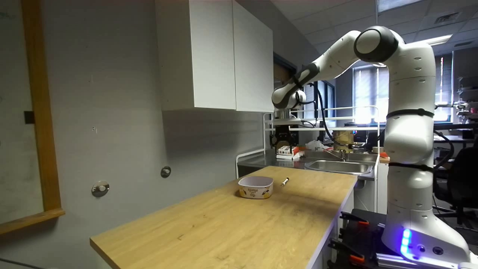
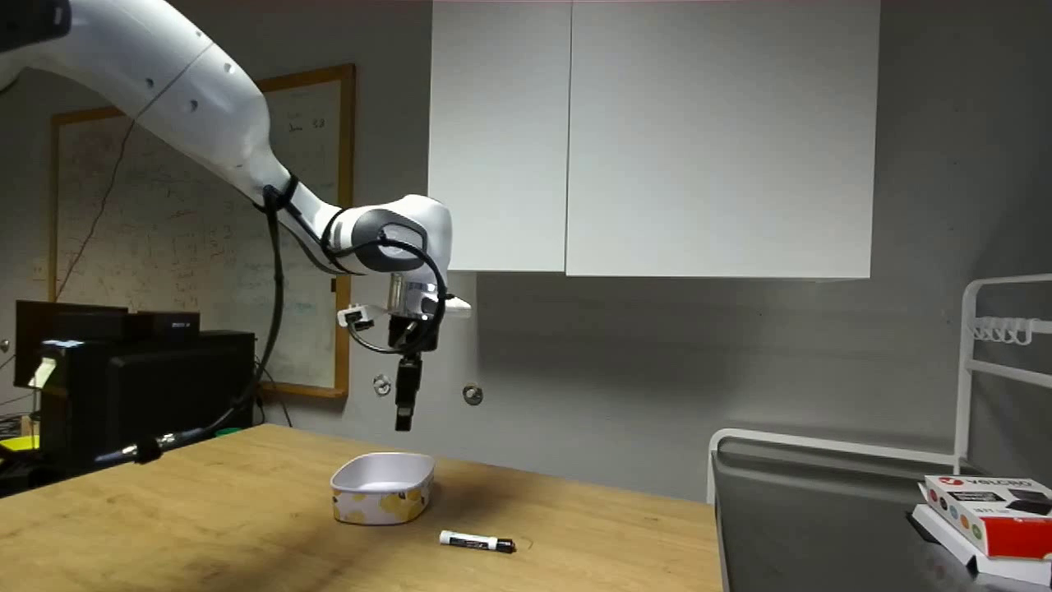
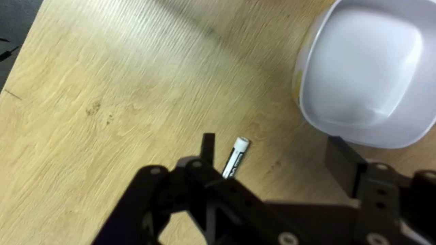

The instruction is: Put the marker in the bowl

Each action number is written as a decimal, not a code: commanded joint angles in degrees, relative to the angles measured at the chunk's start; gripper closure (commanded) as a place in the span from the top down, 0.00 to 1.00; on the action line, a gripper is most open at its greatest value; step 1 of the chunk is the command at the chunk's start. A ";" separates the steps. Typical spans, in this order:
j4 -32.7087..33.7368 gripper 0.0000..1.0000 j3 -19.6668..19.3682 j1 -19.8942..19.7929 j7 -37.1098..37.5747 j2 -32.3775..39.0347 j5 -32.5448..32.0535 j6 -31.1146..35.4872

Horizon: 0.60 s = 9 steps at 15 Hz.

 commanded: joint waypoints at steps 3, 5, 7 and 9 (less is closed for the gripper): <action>7.10 1.00 -4.43 -4.47 -10.92 9.78 9.87 -4.05; 9.99 1.00 -4.61 -4.83 -9.13 14.68 12.22 -4.17; 12.99 1.00 -4.41 -4.56 -7.10 20.06 13.33 -3.85; 15.94 1.00 -4.32 -4.07 -5.30 24.97 13.41 -4.07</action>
